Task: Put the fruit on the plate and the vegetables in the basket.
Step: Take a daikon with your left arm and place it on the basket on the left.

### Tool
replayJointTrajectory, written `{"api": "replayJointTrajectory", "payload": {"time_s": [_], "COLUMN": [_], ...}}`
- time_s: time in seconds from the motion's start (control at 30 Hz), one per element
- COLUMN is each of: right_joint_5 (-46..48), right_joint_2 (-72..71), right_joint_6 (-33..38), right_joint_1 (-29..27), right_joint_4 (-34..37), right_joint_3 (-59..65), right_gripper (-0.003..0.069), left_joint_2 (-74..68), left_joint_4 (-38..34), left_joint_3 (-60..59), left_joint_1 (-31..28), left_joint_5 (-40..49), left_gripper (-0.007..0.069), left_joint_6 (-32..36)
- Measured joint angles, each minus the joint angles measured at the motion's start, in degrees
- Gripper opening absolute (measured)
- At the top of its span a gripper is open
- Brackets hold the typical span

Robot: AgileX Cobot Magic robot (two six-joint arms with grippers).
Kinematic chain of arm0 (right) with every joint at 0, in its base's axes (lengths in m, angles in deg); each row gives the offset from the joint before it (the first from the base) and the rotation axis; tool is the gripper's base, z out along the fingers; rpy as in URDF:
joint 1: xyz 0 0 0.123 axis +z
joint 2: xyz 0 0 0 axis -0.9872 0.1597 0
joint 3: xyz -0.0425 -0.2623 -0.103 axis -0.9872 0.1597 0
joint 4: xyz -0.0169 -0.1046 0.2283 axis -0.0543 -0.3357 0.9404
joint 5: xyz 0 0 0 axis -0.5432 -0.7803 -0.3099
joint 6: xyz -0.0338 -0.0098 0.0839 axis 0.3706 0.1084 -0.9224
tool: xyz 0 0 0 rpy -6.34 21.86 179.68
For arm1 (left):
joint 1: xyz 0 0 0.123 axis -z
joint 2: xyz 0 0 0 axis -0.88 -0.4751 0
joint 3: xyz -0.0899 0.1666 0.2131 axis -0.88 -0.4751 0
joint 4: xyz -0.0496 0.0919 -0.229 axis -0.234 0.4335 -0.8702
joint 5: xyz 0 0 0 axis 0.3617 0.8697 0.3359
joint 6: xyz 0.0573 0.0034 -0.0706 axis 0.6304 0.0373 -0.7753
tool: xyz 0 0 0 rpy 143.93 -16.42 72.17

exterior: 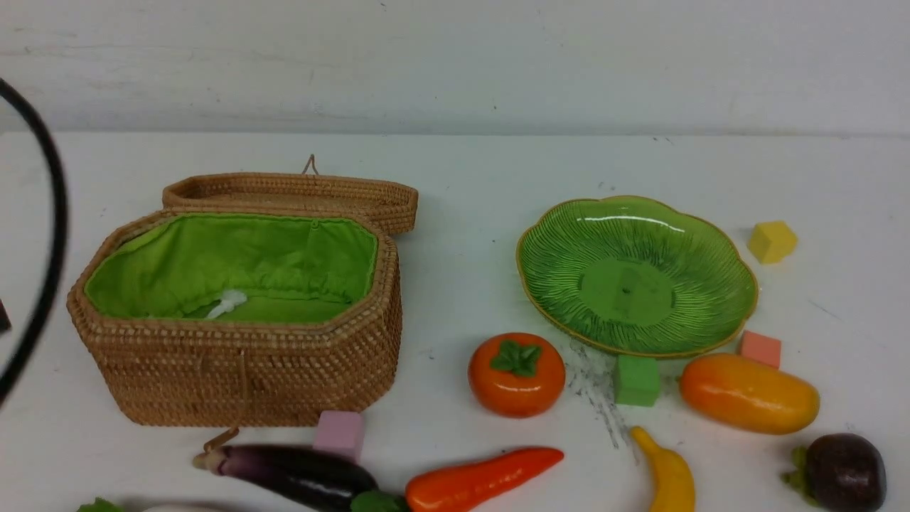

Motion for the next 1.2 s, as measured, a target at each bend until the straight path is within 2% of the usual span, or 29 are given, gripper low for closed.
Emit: {"api": "replayJointTrajectory", "payload": {"time_s": [0.2,0.27,0.37,0.47,0.5,0.6,0.67,0.73,0.83,0.87,0.93,0.97,1.0,1.07,1.2], "right_joint_5": [1.1,1.15,1.36,1.62,1.62,1.98,2.03,2.03,2.03,2.03,2.03,2.03,2.03,2.03,2.03], "right_joint_2": [0.0,0.0,0.0,0.0,0.0,0.0,0.0,0.0,0.0,0.0,0.0,0.0,0.0,0.0,0.0], "right_joint_6": [0.37,0.87,1.16,1.3,1.3,1.47,1.47,1.51,1.51,1.51,1.51,1.51,1.51,1.51,1.51], "right_joint_1": [0.0,0.0,0.0,0.0,0.0,0.0,0.0,0.0,0.0,0.0,0.0,0.0,0.0,0.0,0.0], "right_joint_4": [0.0,0.0,0.0,0.0,-0.05,-0.05,-0.05,-0.05,-0.05,-0.05,-0.05,-0.05,-0.05,-0.05,-0.05], "right_joint_3": [0.0,0.0,0.0,0.0,0.0,0.0,0.0,0.0,0.0,0.0,0.0,0.0,0.0,0.0,0.0], "right_gripper": [0.0245,0.0245,0.0245,0.0245,0.0245,0.0245,0.0245,0.0245,0.0245,0.0245,0.0245,0.0245,0.0245,0.0245,0.0245], "left_joint_2": [-11.4,-14.76,-18.17,-19.97,-20.12,-20.78,-21.24,-21.84,-22.69,-23.19,-23.91,-24.53,-24.62,-25.82,-27.2], "left_joint_4": [-2.71,-5.2,-10.61,-18.17,-18.64,-24.08,-24.62,-24.28,-23.39,-22.93,-21.86,-20.36,-20.0,-13.31,-6.06], "left_joint_3": [0.0,0.0,0.0,0.0,0.0,0.0,0.0,0.0,0.0,-0.16,-0.53,-0.89,-1.05,-2.4,-4.93], "left_joint_1": [0.0,0.0,0.0,0.0,0.02,0.02,0.02,0.02,0.02,0.02,0.02,0.02,0.02,0.02,0.02], "left_joint_5": [10.54,10.6,9.28,9.11,9.11,9.91,10.81,10.95,10.44,9.72,9.04,8.9,8.8,8.15,5.62], "left_gripper": [0.0239,0.0239,0.0239,0.0239,0.0239,0.0239,0.0239,0.0247,0.0269,0.0288,0.0312,0.0336,0.0344,0.0395,0.047], "left_joint_6": [0.31,3.47,15.74,34.21,37.1,59.43,64.59,64.8,58.71,48.2,32.56,20.45,18.85,2.15,-8.76]}}
